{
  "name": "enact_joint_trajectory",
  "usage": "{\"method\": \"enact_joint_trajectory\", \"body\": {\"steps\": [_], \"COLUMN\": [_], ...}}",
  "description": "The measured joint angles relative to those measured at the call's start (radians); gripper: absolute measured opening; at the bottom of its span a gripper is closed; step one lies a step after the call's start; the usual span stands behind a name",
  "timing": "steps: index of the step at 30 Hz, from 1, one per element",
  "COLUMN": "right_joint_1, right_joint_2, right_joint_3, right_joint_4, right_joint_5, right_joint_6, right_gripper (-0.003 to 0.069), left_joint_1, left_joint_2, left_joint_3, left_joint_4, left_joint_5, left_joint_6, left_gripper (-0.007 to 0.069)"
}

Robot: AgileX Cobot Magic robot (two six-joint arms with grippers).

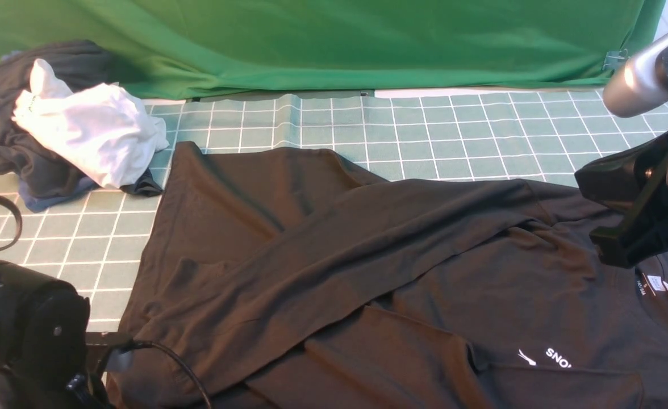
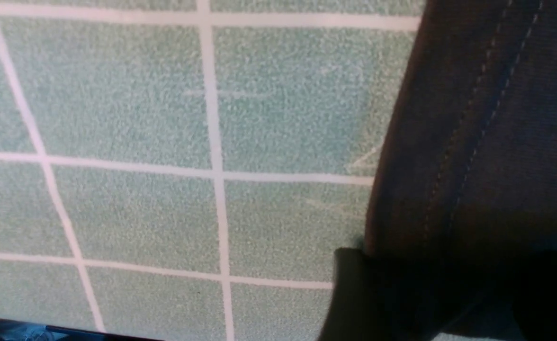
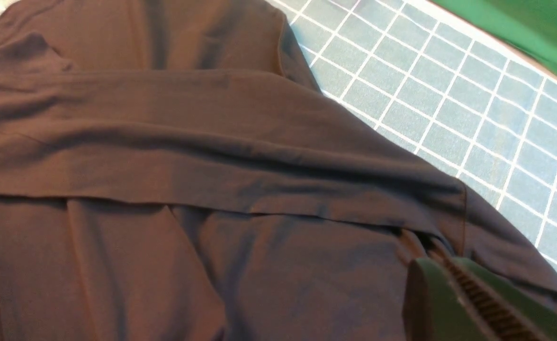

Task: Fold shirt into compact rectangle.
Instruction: 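Grasp the near edge of the shirt at its hem and shoulder corners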

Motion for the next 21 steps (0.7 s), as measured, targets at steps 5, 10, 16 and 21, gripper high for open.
{"method": "enact_joint_trajectory", "body": {"steps": [5,10,16,21], "right_joint_1": [0.000,0.000,0.000,0.000], "right_joint_2": [0.000,0.001,0.003,0.011], "right_joint_3": [-0.012,-0.079,-0.109,-0.110], "right_joint_4": [0.039,0.073,0.090,0.142], "right_joint_5": [0.069,0.253,0.428,0.439], "right_joint_6": [-0.065,-0.167,-0.260,-0.279], "right_gripper": [0.0027,0.0027,0.0027,0.0029], "left_joint_1": [0.000,0.000,0.000,0.000], "left_joint_2": [0.000,-0.003,-0.099,-0.233], "left_joint_3": [0.000,-0.010,-0.041,-0.041], "left_joint_4": [0.000,0.020,0.122,0.134], "left_joint_5": [-0.006,0.008,0.132,0.186], "left_joint_6": [0.000,0.008,-0.002,-0.010], "left_gripper": [0.0126,0.0013,0.0002,0.0002]}}
